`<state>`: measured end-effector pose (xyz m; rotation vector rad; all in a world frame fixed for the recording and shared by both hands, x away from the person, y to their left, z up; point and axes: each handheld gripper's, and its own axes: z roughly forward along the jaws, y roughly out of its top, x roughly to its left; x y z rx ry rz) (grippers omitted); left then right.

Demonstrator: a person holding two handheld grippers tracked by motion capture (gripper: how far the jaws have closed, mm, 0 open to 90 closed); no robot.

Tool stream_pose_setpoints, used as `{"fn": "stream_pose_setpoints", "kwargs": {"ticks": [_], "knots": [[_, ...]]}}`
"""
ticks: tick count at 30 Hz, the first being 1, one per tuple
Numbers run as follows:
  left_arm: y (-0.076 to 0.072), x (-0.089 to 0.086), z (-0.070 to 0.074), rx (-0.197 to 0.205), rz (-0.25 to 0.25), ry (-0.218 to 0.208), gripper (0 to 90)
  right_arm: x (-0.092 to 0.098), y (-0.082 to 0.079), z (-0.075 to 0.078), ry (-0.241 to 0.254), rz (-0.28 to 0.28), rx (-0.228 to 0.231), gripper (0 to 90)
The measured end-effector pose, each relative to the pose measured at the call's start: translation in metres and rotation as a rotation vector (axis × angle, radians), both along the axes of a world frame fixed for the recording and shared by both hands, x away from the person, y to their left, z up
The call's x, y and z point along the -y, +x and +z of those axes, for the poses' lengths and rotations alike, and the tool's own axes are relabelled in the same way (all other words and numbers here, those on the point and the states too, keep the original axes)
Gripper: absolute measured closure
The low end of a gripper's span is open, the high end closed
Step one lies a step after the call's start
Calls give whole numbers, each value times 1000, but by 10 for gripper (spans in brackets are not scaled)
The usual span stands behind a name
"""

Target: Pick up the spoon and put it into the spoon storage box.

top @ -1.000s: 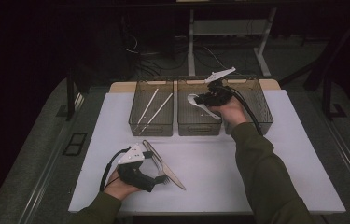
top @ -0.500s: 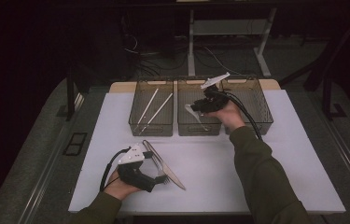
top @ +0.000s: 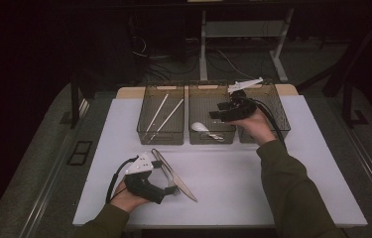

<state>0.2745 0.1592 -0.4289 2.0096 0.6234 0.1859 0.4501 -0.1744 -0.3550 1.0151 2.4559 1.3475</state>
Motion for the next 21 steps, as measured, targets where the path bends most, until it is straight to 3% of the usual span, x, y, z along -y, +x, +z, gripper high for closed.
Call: {"fn": "stream_pose_setpoints", "kwargs": {"ticks": [5,9,16,21], "knots": [[0,0,0,-4,4,-1,0,13,-17,4,23,-5,13,358],[0,0,0,-4,6,-3,0,21,-30,2,1,6,17,336],[-1,0,0,-4,4,4,0,34,-56,-6,-16,8,42,322],[0,0,0,-6,6,0,0,45,-75,-11,4,1,55,314]]}}
